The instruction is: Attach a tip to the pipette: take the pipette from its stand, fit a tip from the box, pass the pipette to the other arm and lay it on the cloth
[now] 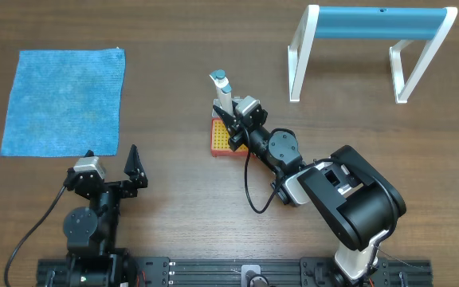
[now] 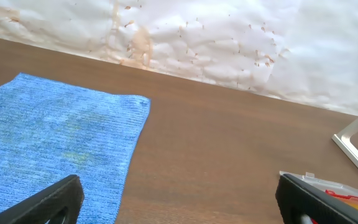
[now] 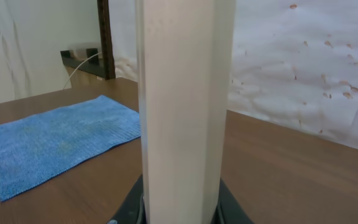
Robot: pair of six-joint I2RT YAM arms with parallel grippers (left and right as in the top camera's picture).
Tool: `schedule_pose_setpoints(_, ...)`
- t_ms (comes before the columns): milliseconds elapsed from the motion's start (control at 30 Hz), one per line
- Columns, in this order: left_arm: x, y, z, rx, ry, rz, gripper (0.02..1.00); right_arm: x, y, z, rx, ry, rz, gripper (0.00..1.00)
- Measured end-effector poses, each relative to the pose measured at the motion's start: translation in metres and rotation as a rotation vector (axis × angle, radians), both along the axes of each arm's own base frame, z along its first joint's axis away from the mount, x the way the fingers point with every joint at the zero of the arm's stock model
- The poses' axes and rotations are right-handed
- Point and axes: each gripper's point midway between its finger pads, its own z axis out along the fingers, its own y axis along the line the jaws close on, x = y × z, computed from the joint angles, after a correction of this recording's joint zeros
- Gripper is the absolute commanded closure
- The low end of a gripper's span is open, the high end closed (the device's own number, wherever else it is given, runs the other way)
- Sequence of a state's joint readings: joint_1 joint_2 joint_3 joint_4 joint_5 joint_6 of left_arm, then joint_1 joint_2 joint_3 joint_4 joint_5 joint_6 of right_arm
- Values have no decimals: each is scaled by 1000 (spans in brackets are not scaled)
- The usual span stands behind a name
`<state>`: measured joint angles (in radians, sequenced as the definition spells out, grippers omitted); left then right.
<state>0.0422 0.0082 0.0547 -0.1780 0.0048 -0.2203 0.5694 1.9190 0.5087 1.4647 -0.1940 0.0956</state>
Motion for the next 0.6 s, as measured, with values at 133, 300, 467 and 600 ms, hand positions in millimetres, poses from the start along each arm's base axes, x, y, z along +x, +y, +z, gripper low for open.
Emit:
schedule_pose_setpoints(133,0,0,0,0,0,1,20,-5,-3,-2,1,-1,0,919)
schedule_pose_setpoints(300,0,0,0,0,0,1,23,-4,-3,-5,5,-7,0,917)
schedule_pose_setpoints(467,0,0,0,0,0,1,23,-2,-1,-5,6,-10,0,919)
schedule_pose_setpoints(600,0,0,0,0,0,0,20,-4,-3,6,2,-3,0,919)
